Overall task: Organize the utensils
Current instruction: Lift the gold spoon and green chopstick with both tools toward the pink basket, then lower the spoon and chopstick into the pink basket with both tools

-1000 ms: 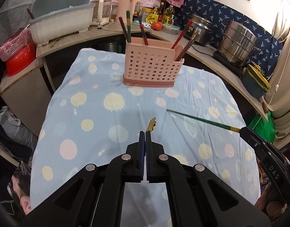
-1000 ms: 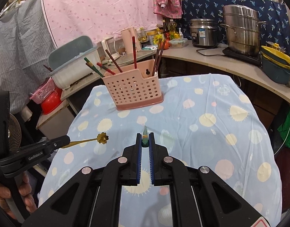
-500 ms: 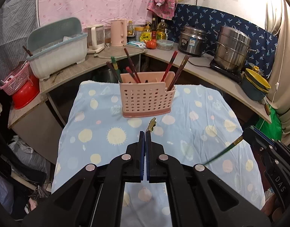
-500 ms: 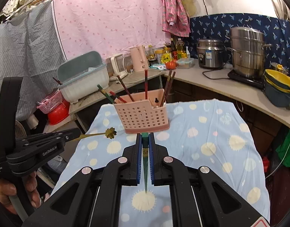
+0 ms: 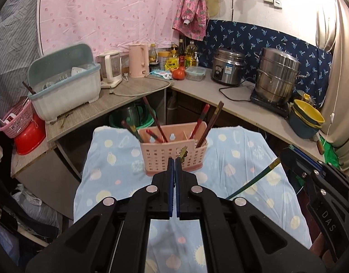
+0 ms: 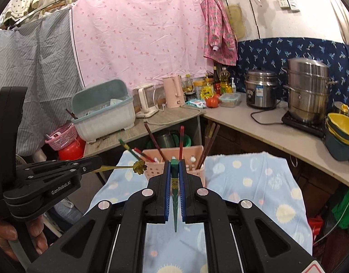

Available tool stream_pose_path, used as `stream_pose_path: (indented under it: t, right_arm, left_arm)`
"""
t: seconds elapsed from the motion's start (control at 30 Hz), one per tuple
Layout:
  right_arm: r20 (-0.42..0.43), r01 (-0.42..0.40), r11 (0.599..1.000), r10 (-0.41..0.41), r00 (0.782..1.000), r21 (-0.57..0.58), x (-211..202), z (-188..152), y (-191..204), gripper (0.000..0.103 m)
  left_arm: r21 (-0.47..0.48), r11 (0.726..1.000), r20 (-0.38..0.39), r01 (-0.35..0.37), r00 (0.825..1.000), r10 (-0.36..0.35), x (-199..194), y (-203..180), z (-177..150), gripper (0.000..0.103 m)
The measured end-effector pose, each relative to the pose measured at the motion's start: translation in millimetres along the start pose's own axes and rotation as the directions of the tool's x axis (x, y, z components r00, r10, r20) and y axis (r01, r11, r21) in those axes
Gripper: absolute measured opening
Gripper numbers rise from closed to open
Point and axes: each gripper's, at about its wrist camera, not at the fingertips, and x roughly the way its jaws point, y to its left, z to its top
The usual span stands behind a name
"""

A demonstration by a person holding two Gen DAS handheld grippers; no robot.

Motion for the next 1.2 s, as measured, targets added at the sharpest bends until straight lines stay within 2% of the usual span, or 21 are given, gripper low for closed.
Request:
stream_pose_path:
  t: [0.33,0.6,0.97,1.2]
  right_arm:
    - [0.139,-0.009,0.999,0.015,0.990,-0.044,25,76,17,0.007]
    - [0.212,-0.023,1.000,0.027,0.977,-0.021,64,117,24,0.007]
    - [0.205,-0.016,1.000,0.017,0.979,-0.003,131,121,26,0.007]
    - [0.157,0.000,1.000,0.003,0.988,-0.018,160,100,23,0.007]
  left_arm:
    - [-0.035,0.999,0.064,-0.012,0.998,0.014,13,24,66,0.000]
    - [-0.091,0.996,0.058,-0.010,0.998,0.015,41,48,100,0.000]
    - [-0.123,0.992,-0.059,-0.015,0.998,0.008,101,67,91,0.000]
    - [-0.099,0.995,-0.130,-0.030,0.991,0.017,126,68,69,0.000]
